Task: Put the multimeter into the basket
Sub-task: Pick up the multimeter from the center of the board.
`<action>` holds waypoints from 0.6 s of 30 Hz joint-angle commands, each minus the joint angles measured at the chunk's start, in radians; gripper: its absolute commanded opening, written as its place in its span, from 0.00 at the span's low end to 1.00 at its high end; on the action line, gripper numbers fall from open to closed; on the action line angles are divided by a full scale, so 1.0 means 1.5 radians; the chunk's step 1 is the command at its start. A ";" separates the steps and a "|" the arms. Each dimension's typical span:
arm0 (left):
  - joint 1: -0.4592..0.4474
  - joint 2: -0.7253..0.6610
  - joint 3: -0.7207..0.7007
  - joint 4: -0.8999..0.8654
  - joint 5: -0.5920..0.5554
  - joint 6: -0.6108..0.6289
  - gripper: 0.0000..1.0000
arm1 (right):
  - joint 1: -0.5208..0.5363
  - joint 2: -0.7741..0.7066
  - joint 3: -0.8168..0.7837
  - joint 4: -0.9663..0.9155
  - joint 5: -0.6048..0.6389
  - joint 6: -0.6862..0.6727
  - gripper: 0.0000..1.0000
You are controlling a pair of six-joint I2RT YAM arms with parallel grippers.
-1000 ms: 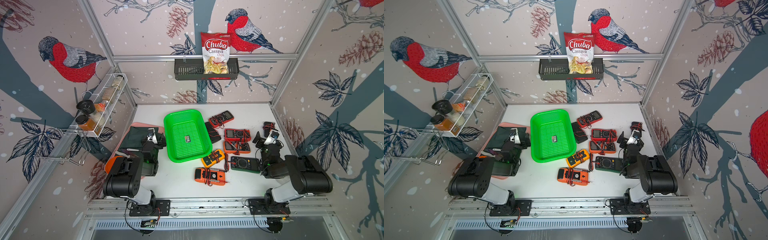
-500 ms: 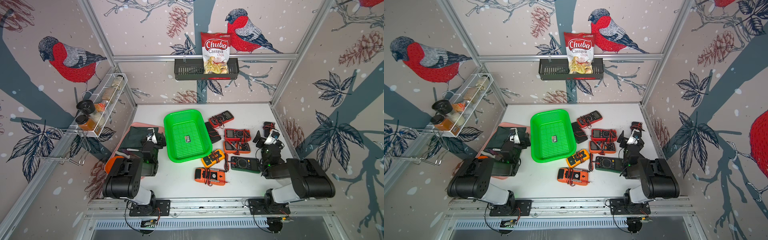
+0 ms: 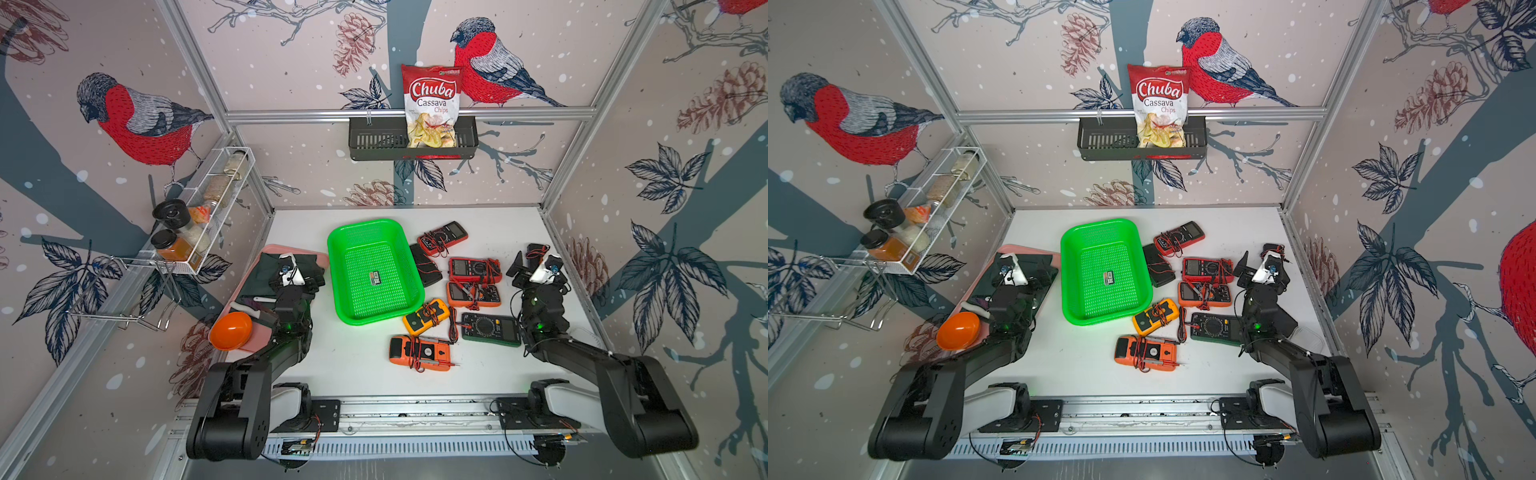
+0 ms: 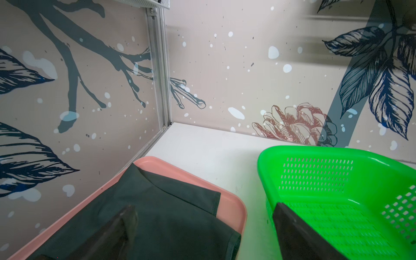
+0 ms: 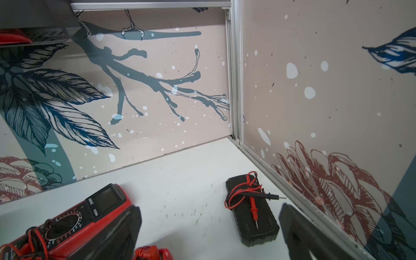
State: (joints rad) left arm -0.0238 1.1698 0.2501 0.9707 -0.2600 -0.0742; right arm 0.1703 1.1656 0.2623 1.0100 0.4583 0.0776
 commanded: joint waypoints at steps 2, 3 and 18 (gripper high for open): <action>0.000 -0.065 0.022 -0.094 -0.006 -0.033 0.98 | 0.005 -0.054 0.038 -0.217 0.057 0.077 1.00; 0.000 -0.082 0.032 -0.120 -0.002 -0.043 0.98 | 0.005 -0.068 0.042 -0.241 0.060 0.090 1.00; -0.109 -0.079 0.264 -0.409 0.301 0.042 0.97 | -0.019 -0.150 0.177 -0.591 0.053 0.249 1.00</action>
State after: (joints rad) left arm -0.1585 1.0286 0.5781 0.4931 0.0380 -0.0917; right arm 0.1490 0.9333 0.4900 0.2691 0.5438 0.3813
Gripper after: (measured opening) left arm 0.973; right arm 0.999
